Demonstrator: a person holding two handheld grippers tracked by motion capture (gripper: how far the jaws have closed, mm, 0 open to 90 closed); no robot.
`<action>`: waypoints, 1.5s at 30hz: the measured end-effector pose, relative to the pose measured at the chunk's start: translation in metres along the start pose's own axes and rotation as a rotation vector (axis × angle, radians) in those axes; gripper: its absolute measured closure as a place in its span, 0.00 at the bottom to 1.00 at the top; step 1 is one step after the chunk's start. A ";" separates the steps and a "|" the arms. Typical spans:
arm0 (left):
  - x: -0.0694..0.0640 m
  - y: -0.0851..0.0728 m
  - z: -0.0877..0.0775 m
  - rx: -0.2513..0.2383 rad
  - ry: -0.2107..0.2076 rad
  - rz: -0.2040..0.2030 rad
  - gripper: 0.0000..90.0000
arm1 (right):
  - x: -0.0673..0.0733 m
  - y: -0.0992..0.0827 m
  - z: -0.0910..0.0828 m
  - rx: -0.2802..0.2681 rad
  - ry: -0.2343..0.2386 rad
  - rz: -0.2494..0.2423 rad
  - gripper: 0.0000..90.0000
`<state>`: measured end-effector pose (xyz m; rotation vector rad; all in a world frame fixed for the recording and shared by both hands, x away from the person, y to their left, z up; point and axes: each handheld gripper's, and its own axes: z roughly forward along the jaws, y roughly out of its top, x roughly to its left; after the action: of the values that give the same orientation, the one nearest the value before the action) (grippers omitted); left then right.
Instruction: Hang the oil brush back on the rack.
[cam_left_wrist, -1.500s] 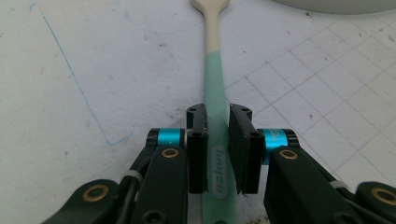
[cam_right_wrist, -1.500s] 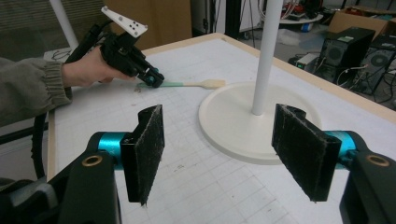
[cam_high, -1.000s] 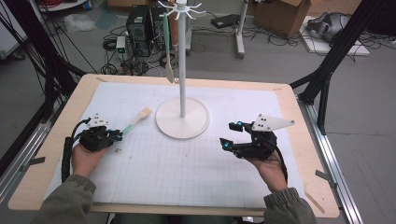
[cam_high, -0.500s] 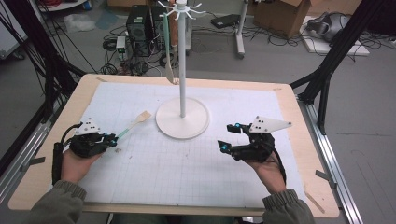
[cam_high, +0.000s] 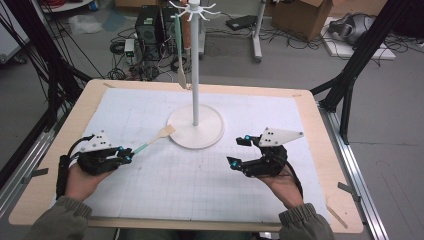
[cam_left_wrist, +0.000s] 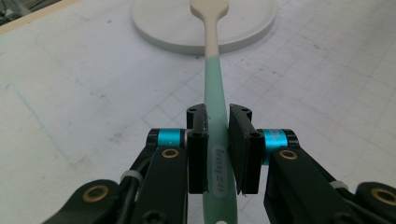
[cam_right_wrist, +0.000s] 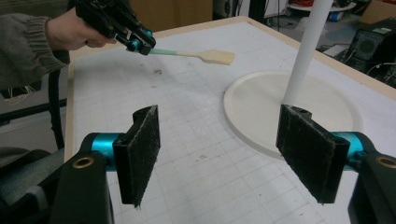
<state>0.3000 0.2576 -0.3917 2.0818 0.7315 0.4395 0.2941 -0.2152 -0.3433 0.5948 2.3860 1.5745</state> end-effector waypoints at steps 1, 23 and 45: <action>-0.002 0.002 0.001 -0.002 -0.011 0.002 0.86 | 0.000 0.000 0.000 0.002 0.000 -0.006 0.33; -0.039 0.032 0.016 -0.018 -0.140 0.112 0.86 | 0.005 0.006 0.012 0.038 0.035 -0.065 0.33; -0.059 0.048 0.027 -0.030 -0.248 0.172 0.86 | 0.007 0.018 0.037 0.091 0.104 -0.107 0.34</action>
<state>0.2855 0.1812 -0.3698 2.1312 0.3999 0.2772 0.3063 -0.1758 -0.3414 0.4032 2.5310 1.4927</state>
